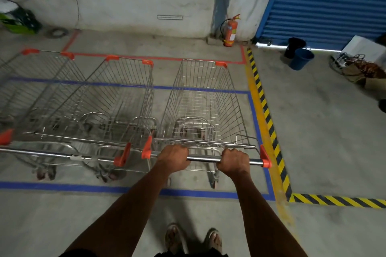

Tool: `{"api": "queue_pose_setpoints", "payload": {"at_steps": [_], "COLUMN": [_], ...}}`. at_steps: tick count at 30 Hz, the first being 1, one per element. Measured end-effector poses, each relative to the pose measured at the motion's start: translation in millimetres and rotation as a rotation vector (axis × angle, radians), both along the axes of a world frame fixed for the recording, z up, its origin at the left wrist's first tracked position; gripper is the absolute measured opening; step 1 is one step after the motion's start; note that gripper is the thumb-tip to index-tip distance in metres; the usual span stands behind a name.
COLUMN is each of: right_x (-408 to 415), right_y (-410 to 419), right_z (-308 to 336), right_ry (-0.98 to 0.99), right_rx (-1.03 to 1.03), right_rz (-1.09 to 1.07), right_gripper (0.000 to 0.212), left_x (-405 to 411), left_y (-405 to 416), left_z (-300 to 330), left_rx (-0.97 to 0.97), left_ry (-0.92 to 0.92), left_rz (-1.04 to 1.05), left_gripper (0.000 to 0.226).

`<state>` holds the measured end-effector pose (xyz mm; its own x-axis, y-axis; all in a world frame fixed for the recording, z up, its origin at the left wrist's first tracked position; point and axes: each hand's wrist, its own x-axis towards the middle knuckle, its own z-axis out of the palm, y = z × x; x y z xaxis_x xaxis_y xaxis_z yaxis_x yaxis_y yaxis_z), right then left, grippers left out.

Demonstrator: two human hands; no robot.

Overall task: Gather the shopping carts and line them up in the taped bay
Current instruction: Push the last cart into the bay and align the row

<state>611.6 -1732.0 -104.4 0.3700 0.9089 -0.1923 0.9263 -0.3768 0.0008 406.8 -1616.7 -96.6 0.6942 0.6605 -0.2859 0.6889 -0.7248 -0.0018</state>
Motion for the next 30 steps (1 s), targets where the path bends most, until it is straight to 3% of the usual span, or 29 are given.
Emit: {"api": "queue_pose_setpoints", "payload": {"at_steps": [20, 30], "right_x": [4, 4], "right_y": [-9, -9], "right_z": [-9, -8], "right_ry": [0.001, -0.002], "right_rx": [-0.019, -0.009], "right_rz": [0.038, 0.061], "right_gripper": [0.027, 0.026], "left_x": [1, -1], "left_y": [-8, -6], "left_z": [-7, -8], "left_rx": [0.024, -0.065], "left_ry": [0.027, -0.011], "left_rz": [0.033, 0.064], "left_gripper": [0.032, 0.029]}}
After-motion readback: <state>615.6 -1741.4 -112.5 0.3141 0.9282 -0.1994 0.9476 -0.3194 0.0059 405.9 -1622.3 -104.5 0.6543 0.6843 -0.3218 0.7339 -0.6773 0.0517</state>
